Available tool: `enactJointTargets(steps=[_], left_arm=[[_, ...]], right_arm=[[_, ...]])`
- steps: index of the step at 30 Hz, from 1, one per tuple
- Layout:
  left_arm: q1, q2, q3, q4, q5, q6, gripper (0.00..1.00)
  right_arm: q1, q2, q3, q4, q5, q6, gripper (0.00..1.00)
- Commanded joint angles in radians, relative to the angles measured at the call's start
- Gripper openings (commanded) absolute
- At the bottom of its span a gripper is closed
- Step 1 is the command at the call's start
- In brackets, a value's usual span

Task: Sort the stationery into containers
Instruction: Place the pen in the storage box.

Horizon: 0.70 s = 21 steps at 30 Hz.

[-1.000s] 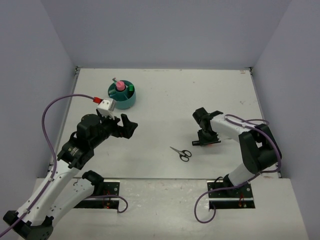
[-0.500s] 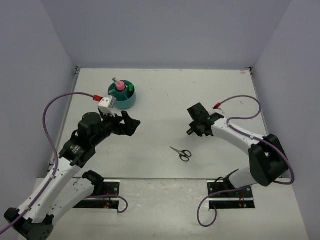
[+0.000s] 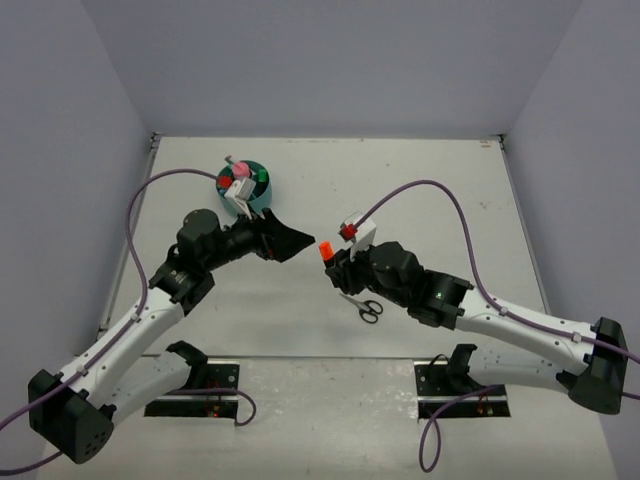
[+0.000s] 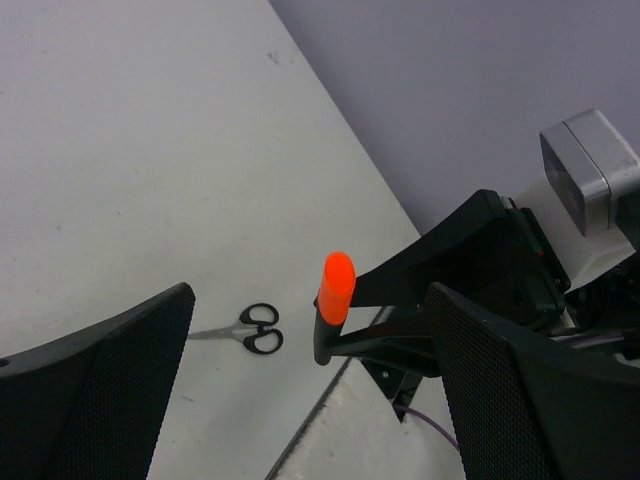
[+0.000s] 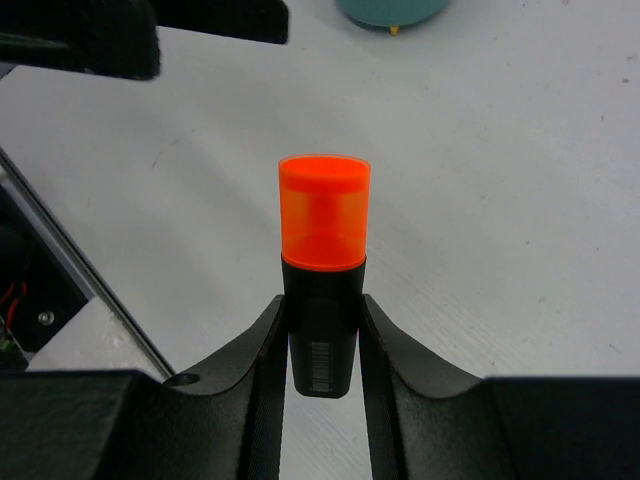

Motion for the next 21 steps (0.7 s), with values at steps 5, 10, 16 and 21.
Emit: enactJointTargets(steps=[5, 10, 16, 21], left_arm=[[-0.066, 0.089, -0.014, 0.18, 0.138, -0.064, 0.99], [-0.072, 0.123, -0.014, 0.201, 0.146, -0.07, 0.8], [-0.11, 0.167, -0.011, 0.241, 0.186, -0.076, 0.31], [-0.115, 0.163, 0.001, 0.244, 0.2, -0.07, 0.0]], right_arm=[[0.063, 0.001, 0.122, -0.09, 0.012, -0.141, 0.0], [0.075, 0.019, 0.153, -0.115, 0.048, -0.129, 0.0], [0.077, 0.021, 0.185, -0.121, 0.054, -0.131, 0.0], [0.077, 0.035, 0.193, -0.119, 0.09, -0.135, 0.02]])
